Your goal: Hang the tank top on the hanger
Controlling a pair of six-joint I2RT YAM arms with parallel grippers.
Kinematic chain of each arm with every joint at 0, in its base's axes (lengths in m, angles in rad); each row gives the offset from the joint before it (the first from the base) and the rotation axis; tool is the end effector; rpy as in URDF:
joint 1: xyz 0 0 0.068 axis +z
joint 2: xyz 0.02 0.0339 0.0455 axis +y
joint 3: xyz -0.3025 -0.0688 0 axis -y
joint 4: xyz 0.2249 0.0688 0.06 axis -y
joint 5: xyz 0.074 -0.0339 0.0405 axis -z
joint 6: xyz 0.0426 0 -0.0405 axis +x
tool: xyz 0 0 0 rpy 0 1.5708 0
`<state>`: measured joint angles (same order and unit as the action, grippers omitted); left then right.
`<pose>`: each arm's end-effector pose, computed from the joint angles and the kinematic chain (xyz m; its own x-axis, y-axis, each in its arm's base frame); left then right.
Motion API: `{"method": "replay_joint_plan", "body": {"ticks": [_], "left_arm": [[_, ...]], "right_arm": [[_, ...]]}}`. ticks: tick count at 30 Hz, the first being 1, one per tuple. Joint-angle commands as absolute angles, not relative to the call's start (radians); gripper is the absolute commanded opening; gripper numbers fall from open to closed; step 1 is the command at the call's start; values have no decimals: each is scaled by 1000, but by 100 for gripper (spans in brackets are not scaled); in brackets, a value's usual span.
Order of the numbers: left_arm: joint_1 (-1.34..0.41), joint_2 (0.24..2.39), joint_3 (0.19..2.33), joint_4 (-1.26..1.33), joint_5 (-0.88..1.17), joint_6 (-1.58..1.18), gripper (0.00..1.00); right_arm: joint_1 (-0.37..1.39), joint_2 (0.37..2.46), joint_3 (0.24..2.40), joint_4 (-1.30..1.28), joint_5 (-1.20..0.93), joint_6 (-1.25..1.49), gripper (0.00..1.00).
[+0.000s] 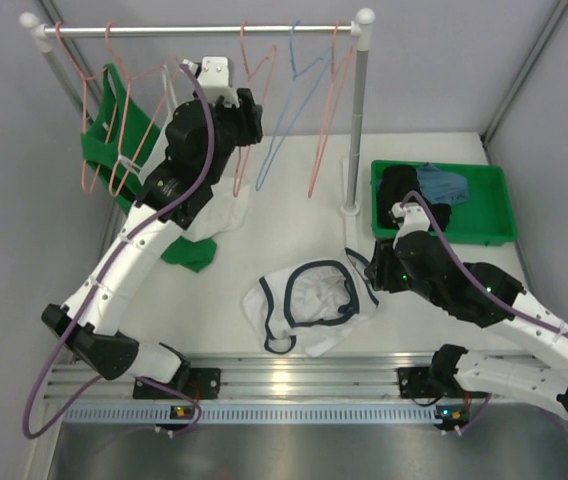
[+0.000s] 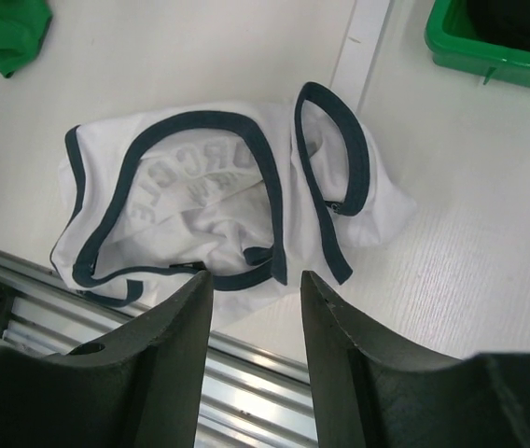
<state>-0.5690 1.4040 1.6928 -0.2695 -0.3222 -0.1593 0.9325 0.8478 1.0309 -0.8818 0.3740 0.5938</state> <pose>0.2454 -0.1409 0.5356 -0.0227 -0.1641 -0.9862 0.2438 0.9557 -0.1646 0.0823 0.0848 0.3672 -0.6427 0.0079 -0.7661 -0.2670 0.9349 0.2336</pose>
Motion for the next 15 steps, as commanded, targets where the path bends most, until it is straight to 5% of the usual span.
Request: {"method": "replay_joint_plan", "body": {"ticks": [1, 15], "left_arm": [[-563, 1423, 1772, -210, -322, -84, 53], [-564, 1476, 1753, -301, -302, -25, 45]], "right_arm": [[920, 815, 1078, -896, 397, 586, 43], [920, 779, 1055, -902, 391, 591, 42]]}}
